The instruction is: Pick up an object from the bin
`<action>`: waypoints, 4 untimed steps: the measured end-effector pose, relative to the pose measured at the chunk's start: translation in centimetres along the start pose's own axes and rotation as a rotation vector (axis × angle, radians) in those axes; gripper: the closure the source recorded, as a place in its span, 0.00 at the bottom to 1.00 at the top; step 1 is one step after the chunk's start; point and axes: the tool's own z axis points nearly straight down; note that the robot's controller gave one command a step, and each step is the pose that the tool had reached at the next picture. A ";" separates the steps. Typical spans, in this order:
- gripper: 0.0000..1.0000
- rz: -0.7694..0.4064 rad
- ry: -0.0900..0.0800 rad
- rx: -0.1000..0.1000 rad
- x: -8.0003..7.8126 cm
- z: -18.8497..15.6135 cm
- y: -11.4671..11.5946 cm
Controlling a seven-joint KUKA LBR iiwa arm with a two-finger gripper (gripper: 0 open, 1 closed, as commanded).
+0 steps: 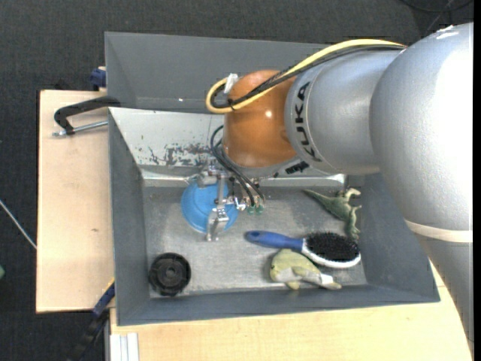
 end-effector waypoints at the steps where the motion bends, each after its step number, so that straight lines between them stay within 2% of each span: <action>1: 0.00 0.209 -0.015 -0.002 1.7 0.2 -0.4; 2: 1.00 0.212 -0.002 0.001 1.9 0.0 -0.5; 3: 1.00 0.376 0.015 0.015 2.3 -9.5 -3.2; 4: 0.00 0.375 0.023 0.017 2.5 -9.1 -3.1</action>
Offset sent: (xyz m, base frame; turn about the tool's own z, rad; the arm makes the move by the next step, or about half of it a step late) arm -0.0282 -0.0135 -0.0163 0.2147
